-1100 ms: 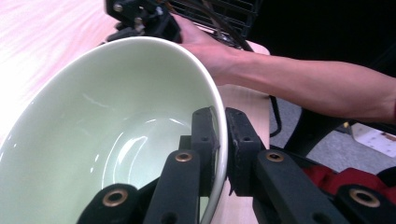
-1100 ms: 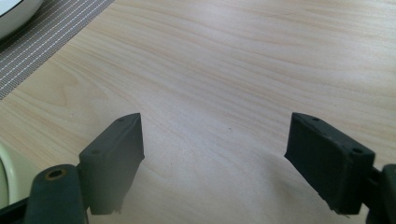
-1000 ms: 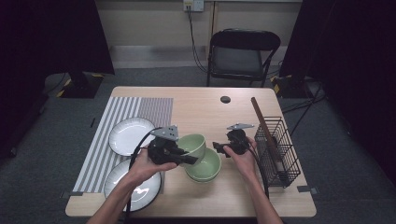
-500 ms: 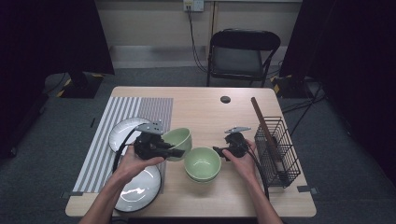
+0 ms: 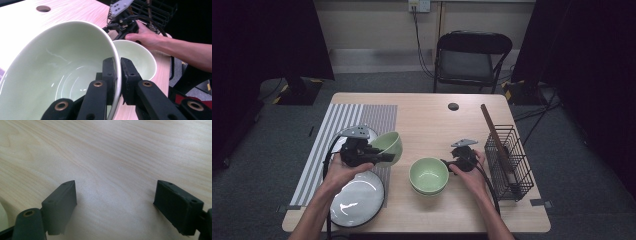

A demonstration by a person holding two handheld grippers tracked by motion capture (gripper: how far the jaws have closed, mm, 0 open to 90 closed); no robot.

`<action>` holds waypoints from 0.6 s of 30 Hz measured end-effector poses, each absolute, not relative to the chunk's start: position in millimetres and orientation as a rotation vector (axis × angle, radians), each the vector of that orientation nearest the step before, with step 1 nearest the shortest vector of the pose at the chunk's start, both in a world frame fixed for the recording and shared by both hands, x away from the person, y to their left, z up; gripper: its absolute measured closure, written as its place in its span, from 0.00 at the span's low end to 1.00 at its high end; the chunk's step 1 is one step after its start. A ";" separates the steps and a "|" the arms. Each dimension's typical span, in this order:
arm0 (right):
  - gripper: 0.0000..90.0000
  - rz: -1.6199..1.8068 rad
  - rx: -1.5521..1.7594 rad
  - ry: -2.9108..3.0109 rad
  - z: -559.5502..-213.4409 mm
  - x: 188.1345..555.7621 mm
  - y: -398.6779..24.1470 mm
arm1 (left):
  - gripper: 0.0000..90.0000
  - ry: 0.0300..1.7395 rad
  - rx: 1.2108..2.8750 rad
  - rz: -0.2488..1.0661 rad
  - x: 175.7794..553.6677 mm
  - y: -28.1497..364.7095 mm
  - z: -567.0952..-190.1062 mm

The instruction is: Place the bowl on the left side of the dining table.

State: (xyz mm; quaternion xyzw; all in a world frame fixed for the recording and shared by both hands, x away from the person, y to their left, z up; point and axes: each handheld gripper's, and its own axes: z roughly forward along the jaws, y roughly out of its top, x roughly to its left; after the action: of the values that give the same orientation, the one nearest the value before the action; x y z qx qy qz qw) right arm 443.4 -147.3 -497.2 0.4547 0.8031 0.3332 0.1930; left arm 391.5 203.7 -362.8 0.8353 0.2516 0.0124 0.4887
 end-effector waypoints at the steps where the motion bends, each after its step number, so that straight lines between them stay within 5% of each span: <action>1: 0.18 0.938 1.274 2.248 -497.8 442.9 -147.9 | 0.92 0.615 2.031 0.036 392.1 205.4 -363.1; 18: 0.18 0.968 1.260 2.224 -500.9 441.5 -149.3 | 0.92 0.716 1.996 0.060 412.3 231.5 -369.7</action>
State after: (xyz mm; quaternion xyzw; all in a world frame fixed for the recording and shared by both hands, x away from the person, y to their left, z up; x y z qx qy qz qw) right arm 441.5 -149.3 -500.9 0.4513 0.7969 0.3467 0.2027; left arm 412.3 231.5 -369.7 0.8211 0.2944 0.0247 0.4883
